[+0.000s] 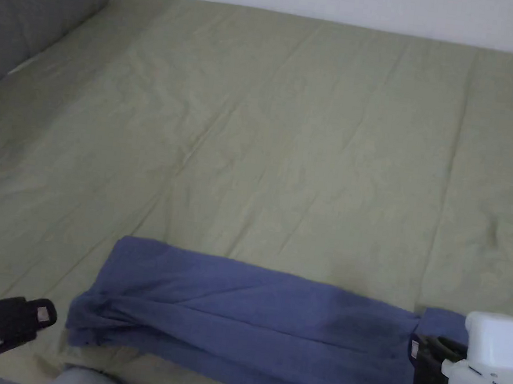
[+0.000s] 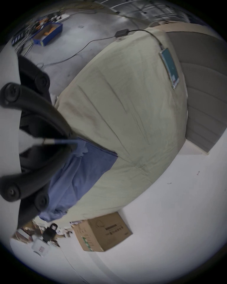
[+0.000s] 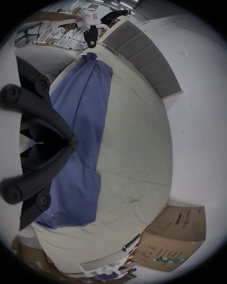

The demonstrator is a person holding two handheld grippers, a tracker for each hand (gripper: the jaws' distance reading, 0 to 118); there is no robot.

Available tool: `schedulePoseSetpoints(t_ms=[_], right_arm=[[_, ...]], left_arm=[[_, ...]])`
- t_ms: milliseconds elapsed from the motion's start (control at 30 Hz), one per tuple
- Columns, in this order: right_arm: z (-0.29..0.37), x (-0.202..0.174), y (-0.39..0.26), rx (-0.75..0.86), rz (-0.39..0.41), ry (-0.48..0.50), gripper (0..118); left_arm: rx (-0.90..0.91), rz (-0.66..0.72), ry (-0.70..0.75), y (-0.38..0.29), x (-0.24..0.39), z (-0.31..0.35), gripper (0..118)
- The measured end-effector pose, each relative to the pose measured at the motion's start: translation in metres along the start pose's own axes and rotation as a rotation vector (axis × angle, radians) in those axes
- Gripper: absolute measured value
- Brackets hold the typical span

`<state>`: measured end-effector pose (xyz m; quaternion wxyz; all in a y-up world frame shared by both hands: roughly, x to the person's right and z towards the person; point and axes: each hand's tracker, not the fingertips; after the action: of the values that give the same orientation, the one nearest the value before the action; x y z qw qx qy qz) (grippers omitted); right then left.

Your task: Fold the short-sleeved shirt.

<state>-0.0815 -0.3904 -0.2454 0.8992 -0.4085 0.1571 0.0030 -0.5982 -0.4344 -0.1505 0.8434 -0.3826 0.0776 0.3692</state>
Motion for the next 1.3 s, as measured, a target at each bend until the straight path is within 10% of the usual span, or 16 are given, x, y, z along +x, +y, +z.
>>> schedulePoseSetpoints(t_ms=[67,100,167,567,667,700,1000,1300], right_arm=[[-0.001,-0.007,0.002,0.018,0.019,0.009,0],[-0.001,-0.01,0.004,0.023,0.019,0.02,0],[-0.001,-0.015,0.006,0.04,0.018,0.053,0],[-0.011,-0.047,0.011,0.001,0.083,0.099,0],[-0.013,-0.051,0.011,-0.006,0.09,0.105,0],[-0.013,-0.051,0.011,-0.008,0.091,0.107,0],[-0.002,-0.032,0.01,0.015,0.032,0.095,0],[0.024,0.012,0.001,0.073,-0.077,0.049,0]], left_arm=[[-0.022,0.073,-0.082,0.001,-0.01,-0.009,40],[-0.047,0.095,-0.104,0.0,-0.013,-0.015,83],[-0.089,0.123,-0.157,-0.001,-0.02,-0.03,109],[-0.194,0.393,-0.482,0.007,-0.043,-0.102,99],[-0.201,0.372,-0.374,0.011,-0.044,-0.112,11],[-0.223,0.358,-0.3,0.01,-0.045,-0.118,6],[-0.195,0.211,-0.241,0.028,0.002,-0.086,5],[-0.141,-0.433,-0.271,0.021,0.206,-0.056,5]])
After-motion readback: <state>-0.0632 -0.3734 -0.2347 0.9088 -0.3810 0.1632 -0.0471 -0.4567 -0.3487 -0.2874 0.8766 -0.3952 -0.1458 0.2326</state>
